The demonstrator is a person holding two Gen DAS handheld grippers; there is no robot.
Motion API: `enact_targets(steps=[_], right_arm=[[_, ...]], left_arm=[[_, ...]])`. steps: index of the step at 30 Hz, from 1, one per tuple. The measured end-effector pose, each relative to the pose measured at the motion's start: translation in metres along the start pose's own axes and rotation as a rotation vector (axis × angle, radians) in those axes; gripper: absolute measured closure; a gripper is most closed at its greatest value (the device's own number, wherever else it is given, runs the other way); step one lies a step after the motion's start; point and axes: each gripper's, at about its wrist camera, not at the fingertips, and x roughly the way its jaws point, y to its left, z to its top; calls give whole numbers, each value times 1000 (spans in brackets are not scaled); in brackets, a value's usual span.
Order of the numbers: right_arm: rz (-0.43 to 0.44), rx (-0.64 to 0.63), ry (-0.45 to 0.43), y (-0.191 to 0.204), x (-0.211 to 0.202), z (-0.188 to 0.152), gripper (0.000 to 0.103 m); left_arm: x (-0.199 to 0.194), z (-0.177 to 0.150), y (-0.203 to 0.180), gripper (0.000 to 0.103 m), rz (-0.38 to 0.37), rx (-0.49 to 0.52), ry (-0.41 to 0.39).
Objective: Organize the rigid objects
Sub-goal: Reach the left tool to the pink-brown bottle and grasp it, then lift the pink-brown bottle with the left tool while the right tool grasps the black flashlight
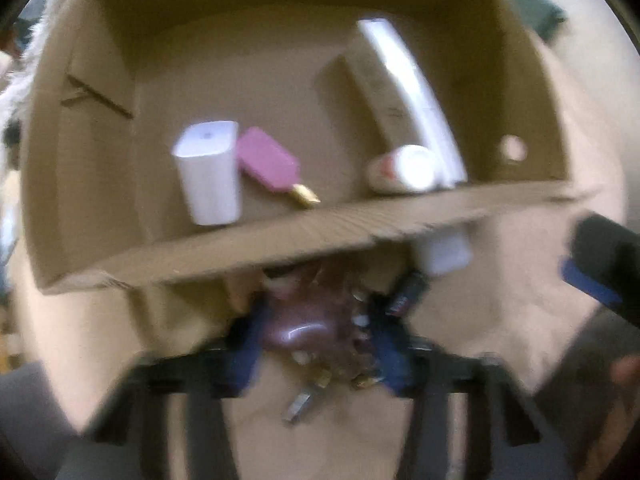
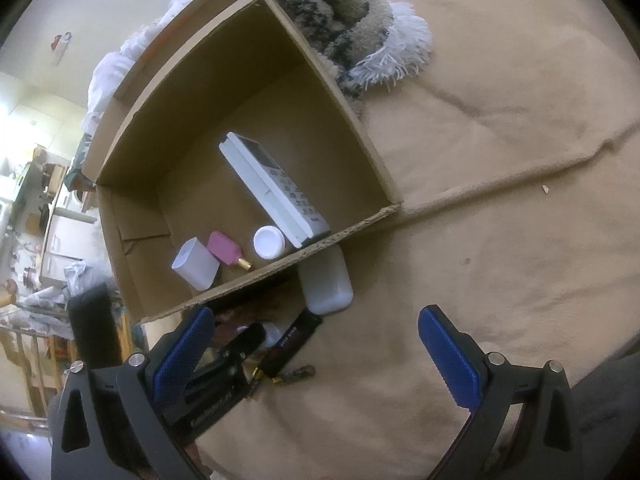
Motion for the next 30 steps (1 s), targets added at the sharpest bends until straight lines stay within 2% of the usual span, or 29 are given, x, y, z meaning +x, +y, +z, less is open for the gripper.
enact_targets(steps=[3,5,10,16,19,24,26,30], right_arm=[[0,-6,-3,3,1,1,0],[-3,-10,-2,4,2,1,0],[-12,-6,3,2,3,1,0],[6,16,6,-1,4,2,0],[1,-5,12,3,6,1,0],[-22,-22,17,4,8,-1,0],[-28,-16,18,2,9,-1,0],[-33,-2,15,-1,8,0,0]], left_arm=[[-4,-7,-6,80,-32,23,13],[-5,-11,-6,86,-93,17,29],[-9,-24,-5,86,-127,15,72],[-21,-50,-3,86,-65,90,142],[-12,-59,2,86,-38,106,166],[16,-37,-20,86,21,123,166],[26,-32,-22,87,20,118,184],[23,-28,-23,87,31,119,166]])
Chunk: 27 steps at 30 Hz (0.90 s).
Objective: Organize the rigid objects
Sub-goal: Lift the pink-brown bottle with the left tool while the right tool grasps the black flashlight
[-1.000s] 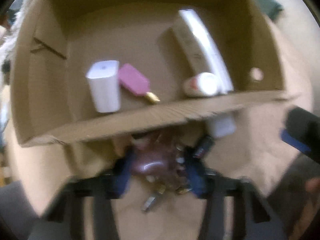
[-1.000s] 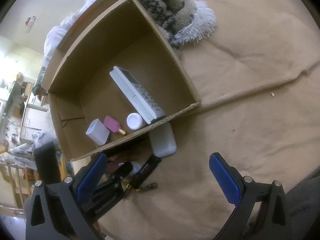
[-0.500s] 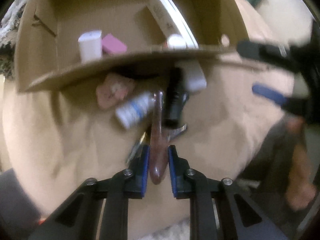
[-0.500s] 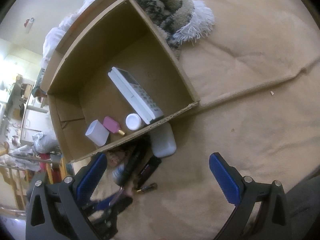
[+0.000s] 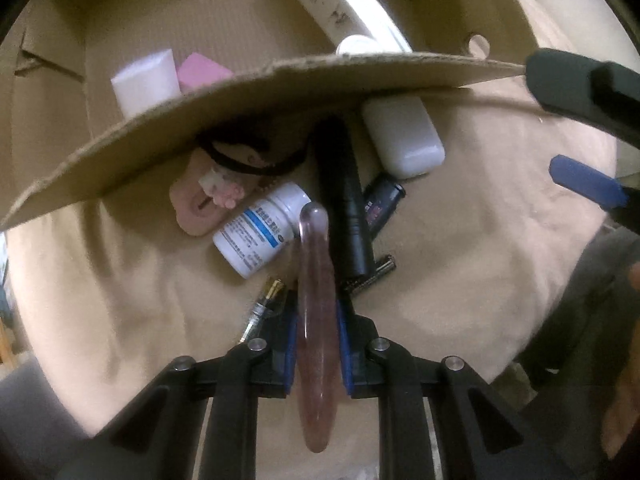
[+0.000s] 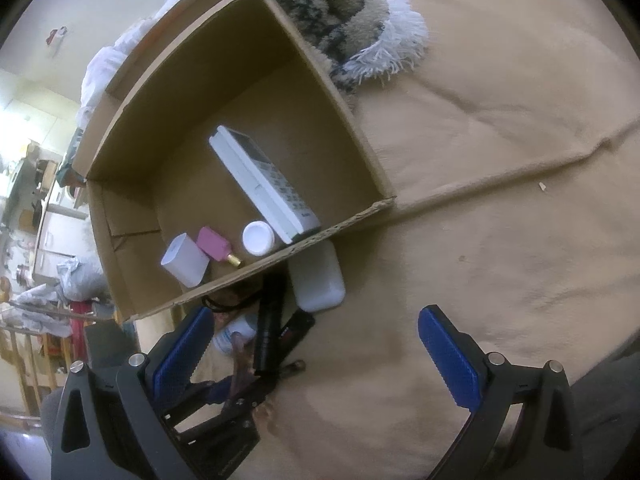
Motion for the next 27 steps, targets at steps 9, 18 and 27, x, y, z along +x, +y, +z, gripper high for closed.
enact_targets(steps=[9,18,27], right_arm=[[-8,-23,15,4,4,-2,0],[159,-33,190,17,28,-12,37],[99,21,258,36,79,-3,67]], left_arm=[[-68,-32,31,87,3,-107,-103],[-102,-41,104,87,50,-295,-187],[-102,-48,106,87,36,-323,-227]])
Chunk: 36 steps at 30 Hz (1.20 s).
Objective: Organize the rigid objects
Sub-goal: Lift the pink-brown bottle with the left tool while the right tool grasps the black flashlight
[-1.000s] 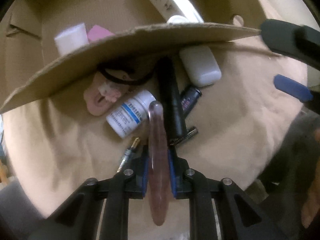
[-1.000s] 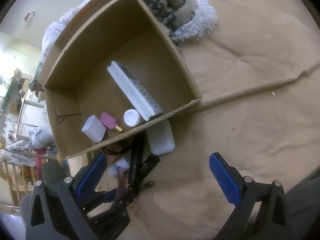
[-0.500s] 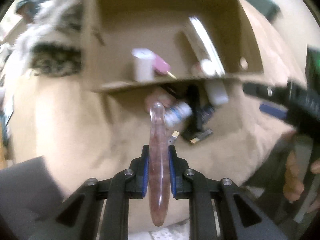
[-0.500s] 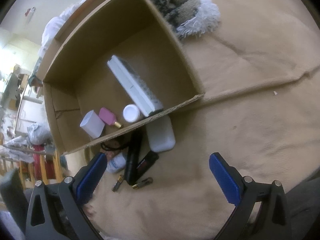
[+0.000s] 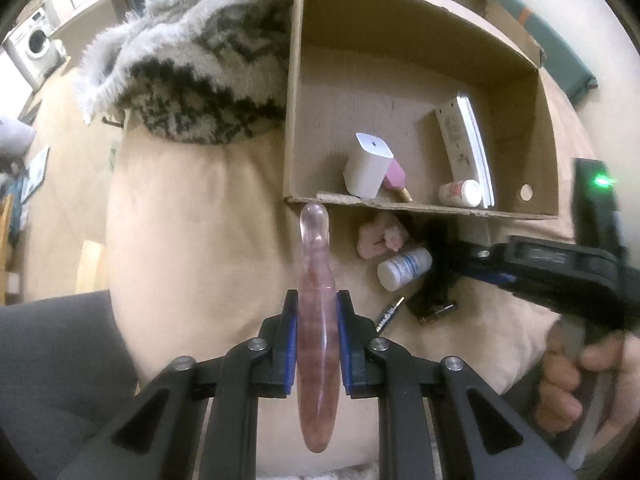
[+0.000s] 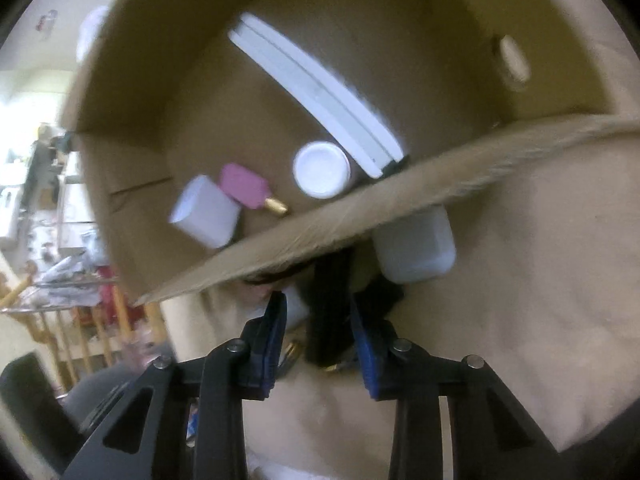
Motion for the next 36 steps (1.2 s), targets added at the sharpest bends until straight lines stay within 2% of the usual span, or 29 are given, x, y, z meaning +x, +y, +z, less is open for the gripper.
enact_targets(steps=[2,6,7,9,14,20,28,31,36], right_arm=[[-13,2,13,3,12,1,69],[-48,5,-18,8,23,5,71],[-53,6,-42,8,23,4,82],[-83,-32,-72,10,23,2,83],[-81,-29,-104,6,9,-15,83],[-47,-40,-151,5,-25,-37,83],[44,-100,-215,8,-78,-57,83],[107,-161,-294,11,-111,-63,83],[142,-277,-408,35,-150,-61,83]], left_arm=[[5,-2,-1,87,1,-2,0],[5,0,-1,87,6,-5,-1],[5,1,-1,87,12,-3,-4],[5,1,-1,87,20,-4,-6],[6,2,1,87,27,-17,-6],[5,2,2,87,34,-22,-16],[2,-2,2,87,59,-18,-39],[2,-3,1,87,64,-21,-43],[-4,-3,2,87,67,-26,-77]])
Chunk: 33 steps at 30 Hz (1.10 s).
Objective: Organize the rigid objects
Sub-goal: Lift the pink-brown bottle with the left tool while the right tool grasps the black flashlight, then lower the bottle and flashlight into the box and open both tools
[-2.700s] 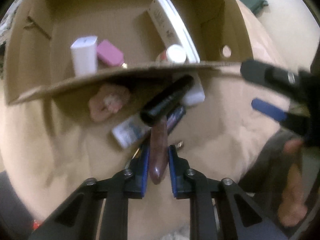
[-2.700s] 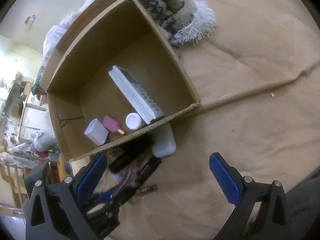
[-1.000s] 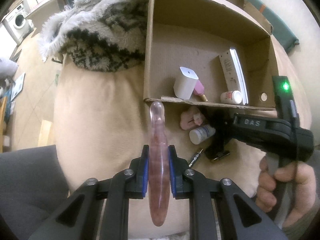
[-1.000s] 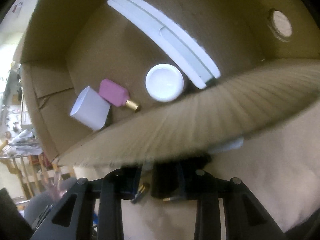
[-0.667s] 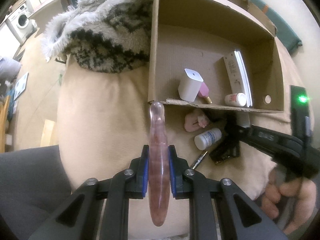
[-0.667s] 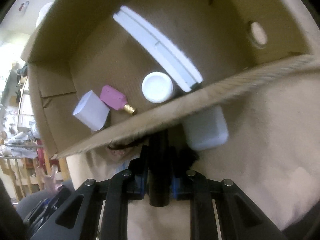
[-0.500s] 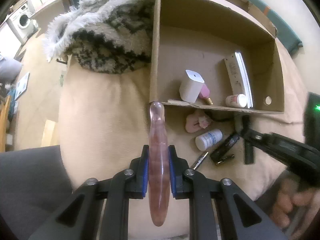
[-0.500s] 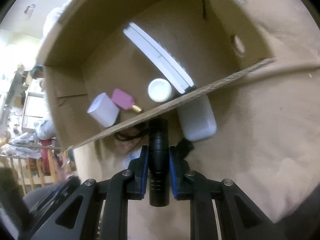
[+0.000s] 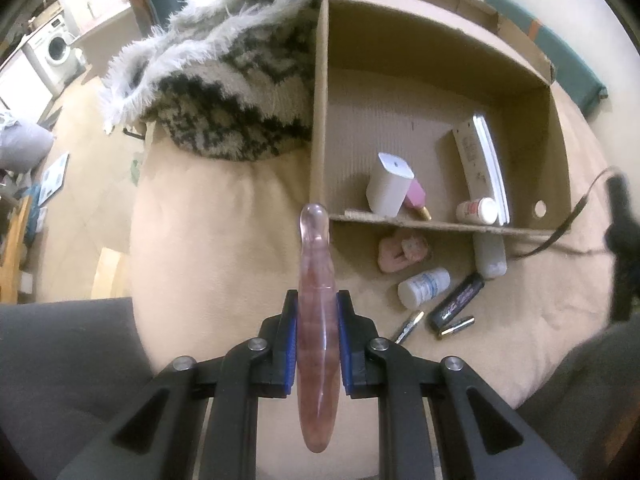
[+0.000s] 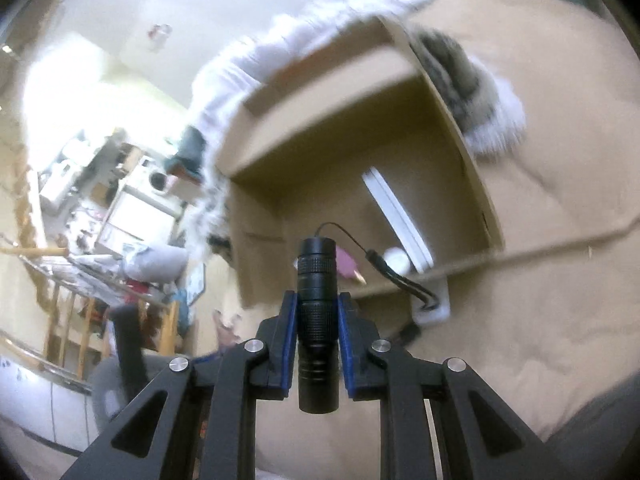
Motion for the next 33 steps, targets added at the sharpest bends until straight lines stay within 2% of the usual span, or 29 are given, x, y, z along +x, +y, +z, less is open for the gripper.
enact_targets(steps=[5,9,16,22,26,29,33], right_arm=[[38,-51,-73,20,-7,31,83],[56,-94,-129,27,-14,51,83],[25,-123,-140,24,-1,82,83],[-17,-97,-118,3,29,96,83],[-43,-65,-76,-16,52,96,83],[-107,-48,-26,-30,70,92,83],[-150,-5,54,-43,91,88,83]], left_arm=[[-15,8,4,87,-15,-23,-49],[-29,26,4,87,-61,-48,-67],[-49,69,-14,87,-70,-11,-136],[-43,105,-36,87,-64,39,-164],[-19,121,-45,87,-61,42,-147],[4,125,-52,87,-49,53,-133],[26,118,-57,87,-52,69,-111]])
